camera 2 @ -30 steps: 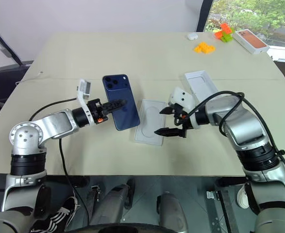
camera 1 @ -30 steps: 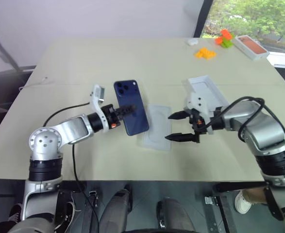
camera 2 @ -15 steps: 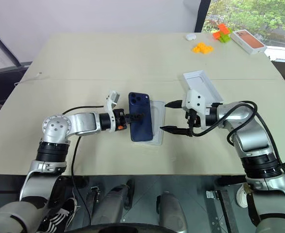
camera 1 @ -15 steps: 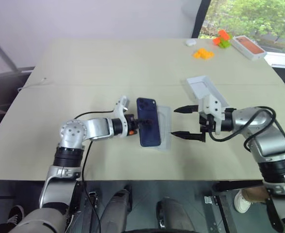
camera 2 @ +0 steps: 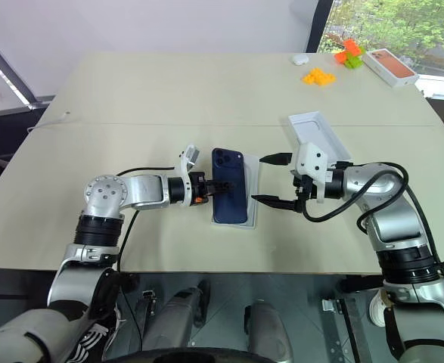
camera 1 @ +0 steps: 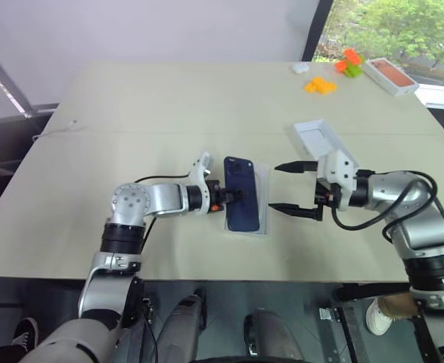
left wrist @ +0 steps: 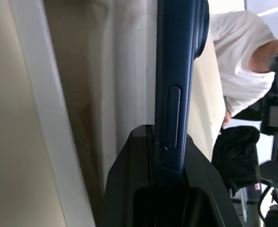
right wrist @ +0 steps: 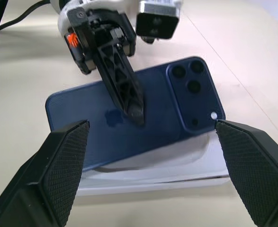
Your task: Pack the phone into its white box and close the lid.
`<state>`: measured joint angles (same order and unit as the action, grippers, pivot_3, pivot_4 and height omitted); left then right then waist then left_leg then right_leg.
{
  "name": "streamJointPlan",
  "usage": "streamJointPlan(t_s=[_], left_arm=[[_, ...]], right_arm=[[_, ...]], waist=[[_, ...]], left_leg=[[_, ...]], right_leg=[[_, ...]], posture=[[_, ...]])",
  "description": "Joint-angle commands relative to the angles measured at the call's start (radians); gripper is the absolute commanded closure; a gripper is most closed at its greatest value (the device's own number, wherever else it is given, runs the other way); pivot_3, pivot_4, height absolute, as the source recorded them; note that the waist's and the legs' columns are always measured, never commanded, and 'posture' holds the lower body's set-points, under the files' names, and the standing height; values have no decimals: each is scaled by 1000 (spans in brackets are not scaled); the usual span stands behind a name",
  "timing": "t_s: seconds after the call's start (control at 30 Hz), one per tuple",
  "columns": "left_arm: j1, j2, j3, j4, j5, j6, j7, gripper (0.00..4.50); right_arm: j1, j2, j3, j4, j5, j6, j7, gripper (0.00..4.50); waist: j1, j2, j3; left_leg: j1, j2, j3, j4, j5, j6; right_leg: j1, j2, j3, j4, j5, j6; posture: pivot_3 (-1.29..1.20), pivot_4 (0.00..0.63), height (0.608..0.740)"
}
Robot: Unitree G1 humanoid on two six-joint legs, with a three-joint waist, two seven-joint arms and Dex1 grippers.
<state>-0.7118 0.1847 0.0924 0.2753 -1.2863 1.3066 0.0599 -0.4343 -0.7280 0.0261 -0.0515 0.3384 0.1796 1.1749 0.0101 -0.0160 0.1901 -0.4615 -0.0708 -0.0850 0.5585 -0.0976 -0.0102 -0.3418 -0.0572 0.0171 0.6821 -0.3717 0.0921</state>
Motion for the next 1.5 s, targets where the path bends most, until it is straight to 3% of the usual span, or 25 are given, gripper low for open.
streamJointPlan(t_s=[0.03,0.33,0.4,0.47,0.6,1.07,1.5], left_arm=[[-19,1,8,6,50,38,-16,4500],[-27,-30,52,7,119,70,-46,4500],[-30,-46,76,20,128,69,-33,3512],[-35,-51,85,23,156,60,-27,2848],[-51,-66,123,30,157,85,-19,900],[-69,4,99,-108,253,158,-91,900],[-74,-1,70,-145,355,158,-169,900]], right_arm=[[-12,-2,-14,-17,6,-13,-3,74],[-27,3,-6,-12,5,-6,-5,74],[-28,2,-3,-8,4,-3,-2,0],[-26,-2,2,-5,-3,-7,1,0],[-29,6,5,3,-12,-16,-8,0],[-43,19,22,15,-14,-5,-5,0],[-60,31,36,37,-28,-21,-14,0]], waist=[[-1,0,0],[-1,0,0],[-1,0,0],[0,0,0],[-2,0,0],[-23,1,-1],[-20,1,-1]], left_leg=[[0,0,0,0,0,0],[0,0,0,0,0,0],[0,0,0,0,0,0],[0,0,0,0,0,0],[1,0,0,0,0,0],[2,0,0,0,0,-1],[2,0,0,0,0,-1]], right_leg=[[0,0,0,0,0,0],[0,0,0,0,0,0],[0,0,0,0,0,0],[0,0,0,0,0,0],[1,0,0,0,0,0],[2,1,0,0,0,1],[2,0,0,0,0,1]], posture=[[0,150,740],[0,150,740],[0,150,740],[0,150,740],[0,150,740],[0,150,740],[0,150,740]])
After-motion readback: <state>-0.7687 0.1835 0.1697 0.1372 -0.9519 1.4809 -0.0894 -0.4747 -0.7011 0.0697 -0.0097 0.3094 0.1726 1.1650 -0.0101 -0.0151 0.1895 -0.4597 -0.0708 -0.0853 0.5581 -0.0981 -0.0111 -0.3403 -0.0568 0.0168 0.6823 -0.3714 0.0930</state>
